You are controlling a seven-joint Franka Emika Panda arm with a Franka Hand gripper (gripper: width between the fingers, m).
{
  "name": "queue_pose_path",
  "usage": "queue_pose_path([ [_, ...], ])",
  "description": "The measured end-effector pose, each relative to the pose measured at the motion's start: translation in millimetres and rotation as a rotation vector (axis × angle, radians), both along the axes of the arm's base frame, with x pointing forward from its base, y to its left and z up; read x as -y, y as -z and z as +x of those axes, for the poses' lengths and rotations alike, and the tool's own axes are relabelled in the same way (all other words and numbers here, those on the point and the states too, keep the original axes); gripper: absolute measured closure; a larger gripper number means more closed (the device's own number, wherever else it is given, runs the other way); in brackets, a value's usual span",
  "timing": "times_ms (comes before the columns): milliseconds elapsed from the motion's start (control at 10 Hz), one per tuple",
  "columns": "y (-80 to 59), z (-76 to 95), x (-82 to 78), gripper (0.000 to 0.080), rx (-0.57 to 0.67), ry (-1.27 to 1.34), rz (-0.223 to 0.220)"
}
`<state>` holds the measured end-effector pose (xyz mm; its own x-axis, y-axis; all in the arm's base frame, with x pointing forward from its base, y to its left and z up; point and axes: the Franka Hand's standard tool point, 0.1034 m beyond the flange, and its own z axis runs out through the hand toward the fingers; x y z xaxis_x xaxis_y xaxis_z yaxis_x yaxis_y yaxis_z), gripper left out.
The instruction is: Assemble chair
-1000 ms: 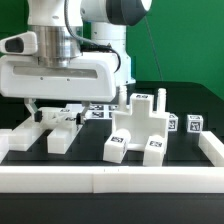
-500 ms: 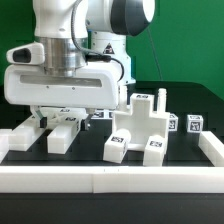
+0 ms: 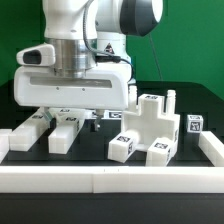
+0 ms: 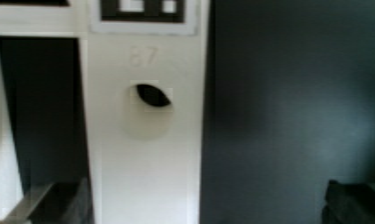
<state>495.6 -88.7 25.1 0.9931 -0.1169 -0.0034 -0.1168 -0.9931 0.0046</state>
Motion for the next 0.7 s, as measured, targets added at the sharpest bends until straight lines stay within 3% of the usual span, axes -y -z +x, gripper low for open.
queue_pose_path([
  [500, -3.2, 1.5, 27.5, 0.0150, 0.005, 0.000, -0.002],
  [700, -2.4, 1.1, 28.4, 0.0150, 0.005, -0.010, -0.001],
])
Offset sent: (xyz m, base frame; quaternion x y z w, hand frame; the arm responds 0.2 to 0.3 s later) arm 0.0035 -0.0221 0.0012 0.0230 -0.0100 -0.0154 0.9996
